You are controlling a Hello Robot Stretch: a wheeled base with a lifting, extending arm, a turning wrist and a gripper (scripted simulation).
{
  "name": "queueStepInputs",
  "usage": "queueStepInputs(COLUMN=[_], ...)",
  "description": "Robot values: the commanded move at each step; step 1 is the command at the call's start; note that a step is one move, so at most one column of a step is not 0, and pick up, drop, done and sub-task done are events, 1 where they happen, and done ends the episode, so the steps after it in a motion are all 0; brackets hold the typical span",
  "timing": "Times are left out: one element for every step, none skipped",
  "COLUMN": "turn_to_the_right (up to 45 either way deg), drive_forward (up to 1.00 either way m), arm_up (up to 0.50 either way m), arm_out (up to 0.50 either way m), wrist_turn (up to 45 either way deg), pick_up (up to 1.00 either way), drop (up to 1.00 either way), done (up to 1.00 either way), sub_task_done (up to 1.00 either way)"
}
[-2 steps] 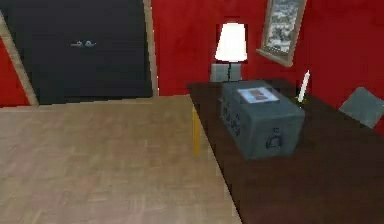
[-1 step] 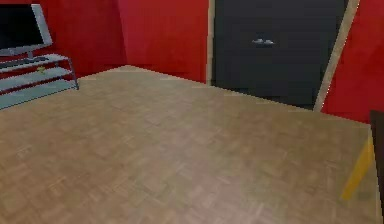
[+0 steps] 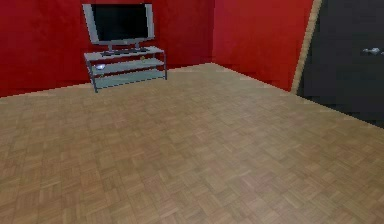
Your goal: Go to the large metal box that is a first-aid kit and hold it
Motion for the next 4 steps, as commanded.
queueStepInputs(turn_to_the_right=[0.0,0.0,0.0,0.0], drive_forward=[0.00,0.00,0.00,0.00], arm_up=[0.50,0.38,0.00,0.00], arm_out=[0.00,0.00,0.48,0.00], wrist_turn=[0.0,0.0,0.0,45.0], pick_up=[0.00,0.00,0.00,0.00], drop=[0.00,0.00,0.00,0.00], done=[0.00,0.00,0.00,0.00], sub_task_done=[0.00,0.00,0.00,0.00])
